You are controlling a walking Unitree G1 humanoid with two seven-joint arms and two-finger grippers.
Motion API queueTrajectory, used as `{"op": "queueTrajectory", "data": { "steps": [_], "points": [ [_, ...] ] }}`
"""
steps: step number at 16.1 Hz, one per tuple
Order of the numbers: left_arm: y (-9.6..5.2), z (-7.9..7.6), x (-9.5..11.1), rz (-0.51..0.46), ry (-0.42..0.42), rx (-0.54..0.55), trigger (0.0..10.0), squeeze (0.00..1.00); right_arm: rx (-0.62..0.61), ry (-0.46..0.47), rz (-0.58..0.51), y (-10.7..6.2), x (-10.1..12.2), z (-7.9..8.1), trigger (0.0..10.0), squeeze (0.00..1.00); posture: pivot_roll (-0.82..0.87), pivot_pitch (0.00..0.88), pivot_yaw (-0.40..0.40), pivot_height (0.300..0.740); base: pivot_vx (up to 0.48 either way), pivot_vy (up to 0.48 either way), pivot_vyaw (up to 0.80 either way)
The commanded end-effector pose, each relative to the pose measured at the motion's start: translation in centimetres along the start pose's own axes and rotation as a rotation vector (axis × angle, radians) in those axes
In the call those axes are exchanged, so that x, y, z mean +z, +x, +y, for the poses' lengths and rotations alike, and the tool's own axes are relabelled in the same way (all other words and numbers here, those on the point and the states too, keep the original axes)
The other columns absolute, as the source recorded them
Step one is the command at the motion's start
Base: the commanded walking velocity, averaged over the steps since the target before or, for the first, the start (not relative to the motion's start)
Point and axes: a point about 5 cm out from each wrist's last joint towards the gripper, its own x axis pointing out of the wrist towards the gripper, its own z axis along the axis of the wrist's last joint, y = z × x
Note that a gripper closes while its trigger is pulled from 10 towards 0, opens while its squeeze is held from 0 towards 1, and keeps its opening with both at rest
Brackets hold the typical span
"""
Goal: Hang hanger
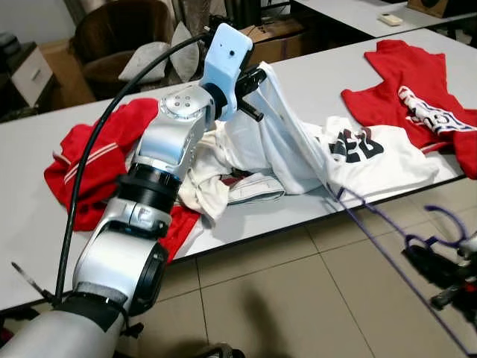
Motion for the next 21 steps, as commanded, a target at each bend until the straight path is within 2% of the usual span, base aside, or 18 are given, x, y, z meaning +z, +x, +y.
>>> {"op": "queueTrajectory", "data": {
  "steps": [1,3,4,6,7,8,9,10,13,15,16,17,18,19,20,21],
  "points": [
    [-0.1,0.6,0.8,-0.028,0.004,0.018,0.0,0.0,-0.006,-0.013,-0.036,-0.7,0.9,-0.1,10.0,0.0,0.0,0.0,0.172,0.74,0.0,0.0,0.0],
    [0.1,0.7,0.7,-0.027,-0.004,0.024,0.0,0.0,0.015,-0.048,-0.034,-1.4,1.0,0.2,10.0,0.0,0.0,0.0,0.176,0.74,0.0,0.0,0.0],
    [0.1,0.7,0.7,-0.025,-0.009,0.025,0.0,0.0,-0.088,-0.13,-0.046,-1.5,1.4,-0.8,10.0,0.0,0.0,0.0,0.18,0.74,0.0,0.0,0.0],
    [0.3,0.5,0.7,-0.027,-0.012,0.016,0.0,0.0,-0.283,-0.262,-0.145,-1.5,3.2,-2.6,10.0,0.0,0.0,0.0,0.185,0.74,0.0,0.0,0.0],
    [0.3,0.5,0.7,-0.029,-0.012,0.012,0.0,0.0,-0.312,-0.431,-0.121,-1.1,3.8,-2.5,10.0,0.0,-0.01,0.0,0.189,0.74,0.0,0.0,0.0],
    [0.4,0.4,0.8,-0.033,-0.012,0.009,0.0,0.0,-0.298,-0.596,-0.101,-0.5,4.0,-2.0,10.0,0.0,-0.01,0.0,0.187,0.74,0.0,0.0,0.0],
    [0.5,0.4,0.9,-0.035,-0.013,0.008,0.0,0.0,-0.236,-0.673,-0.1,0.2,3.9,-0.9,10.0,0.0,-0.01,0.0,0.187,0.74,0.0,0.0,0.0],
    [0.5,0.4,0.8,-0.035,-0.014,0.01,0.0,0.0,-0.162,-0.704,-0.089,0.9,3.4,0.2,10.0,0.0,-0.01,0.0,0.182,0.74,0.0,0.0,0.0],
    [0.3,0.5,0.5,-0.027,-0.019,0.023,0.0,0.0,-0.102,-0.861,-0.061,2.2,2.5,0.9,10.0,0.0,0.0,0.0,0.171,0.74,0.0,0.0,0.0],
    [0.3,0.6,0.4,-0.024,-0.021,0.028,0.0,0.0,-0.102,-0.881,-0.069,2.4,2.5,0.9,10.0,0.0,0.0,0.0,0.171,0.74,0.0,0.0,0.0],
    [0.0,0.9,-0.5,-0.007,-0.069,0.052,0.0,0.0,-0.073,-0.878,-0.086,2.7,2.2,1.2,10.0,0.0,0.0,0.0,0.154,0.74,0.0,0.0,0.0],
    [-0.1,0.8,-1.8,0.013,-0.148,0.067,0.0,0.0,-0.031,-0.775,-0.123,3.0,1.8,2.0,10.0,0.0,0.01,0.0,0.146,0.74,0.0,0.0,0.0],
    [-0.2,0.6,-2.7,0.032,-0.176,0.07,0.0,0.0,-0.032,-0.672,-0.199,3.3,2.3,2.6,10.0,0.0,0.0,0.0,0.144,0.74,0.0,0.0,0.0],
    [-0.3,0.4,-3.8,0.051,-0.252,0.094,0.0,0.0,-0.022,-0.478,-0.295,3.8,3.1,3.5,10.0,0.0,0.01,0.0,0.139,0.74,0.0,0.0,0.0],
    [-0.4,0.5,-4.2,0.059,-0.266,0.108,0.0,0.0,-0.007,-0.412,-0.321,3.9,3.5,3.9,10.0,0.0,0.01,0.0,0.139,0.74,0.0,0.0,0.0],
    [-0.5,0.6,-4.9,0.073,-0.284,0.13,0.0,0.0,-0.028,-0.529,-0.302,4.2,3.6,3.9,10.0,0.0,0.0,0.0,0.134,0.74,0.0,0.0,0.0]
  ]
}}
